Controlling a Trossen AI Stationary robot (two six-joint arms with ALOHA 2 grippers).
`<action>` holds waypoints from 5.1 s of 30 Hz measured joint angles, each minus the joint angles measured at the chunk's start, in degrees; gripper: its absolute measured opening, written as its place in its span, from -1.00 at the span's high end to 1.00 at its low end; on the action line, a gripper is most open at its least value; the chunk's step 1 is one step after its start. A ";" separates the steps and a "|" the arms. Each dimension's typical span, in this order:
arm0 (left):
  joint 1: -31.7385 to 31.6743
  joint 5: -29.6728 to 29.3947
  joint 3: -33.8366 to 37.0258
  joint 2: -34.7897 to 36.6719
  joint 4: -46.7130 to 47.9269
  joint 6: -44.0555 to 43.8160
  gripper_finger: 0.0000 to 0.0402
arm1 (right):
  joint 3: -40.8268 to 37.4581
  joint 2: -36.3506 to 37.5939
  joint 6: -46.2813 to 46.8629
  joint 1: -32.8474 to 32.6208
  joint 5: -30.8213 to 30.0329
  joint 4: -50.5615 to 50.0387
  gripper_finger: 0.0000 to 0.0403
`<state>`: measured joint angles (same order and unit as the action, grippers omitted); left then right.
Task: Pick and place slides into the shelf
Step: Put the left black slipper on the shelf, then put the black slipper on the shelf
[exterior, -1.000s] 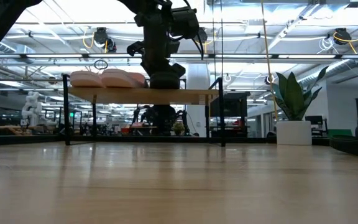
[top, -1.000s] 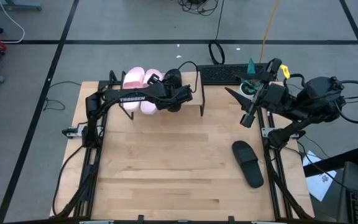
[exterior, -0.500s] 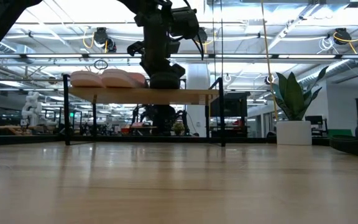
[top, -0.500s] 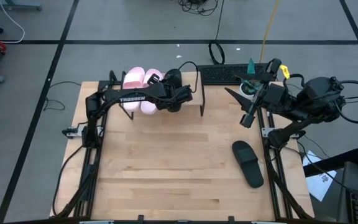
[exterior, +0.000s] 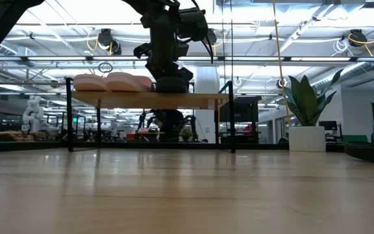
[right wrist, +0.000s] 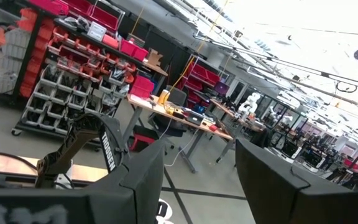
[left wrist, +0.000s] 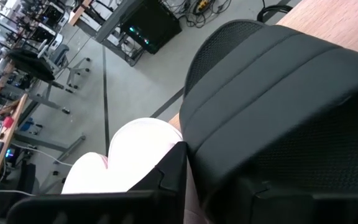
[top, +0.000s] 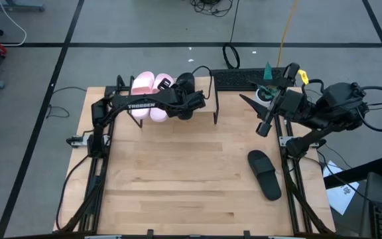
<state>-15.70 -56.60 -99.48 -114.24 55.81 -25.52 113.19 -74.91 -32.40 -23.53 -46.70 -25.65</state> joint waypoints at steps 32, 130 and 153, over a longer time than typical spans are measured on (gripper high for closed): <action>0.02 -0.28 0.00 0.00 0.05 0.24 0.56 | 0.00 0.00 0.13 0.00 0.00 -0.37 0.07; 4.66 -2.97 -3.99 0.68 5.64 3.61 -0.26 | 0.00 0.00 1.55 -0.02 0.01 -1.20 0.07; 23.78 14.69 -4.04 27.77 7.93 -7.41 -0.26 | -0.01 0.00 30.85 -1.73 6.79 -46.84 0.07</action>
<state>8.07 -41.91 -103.53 -86.47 63.75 -32.93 113.18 -74.91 -1.55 -25.26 -39.92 -72.49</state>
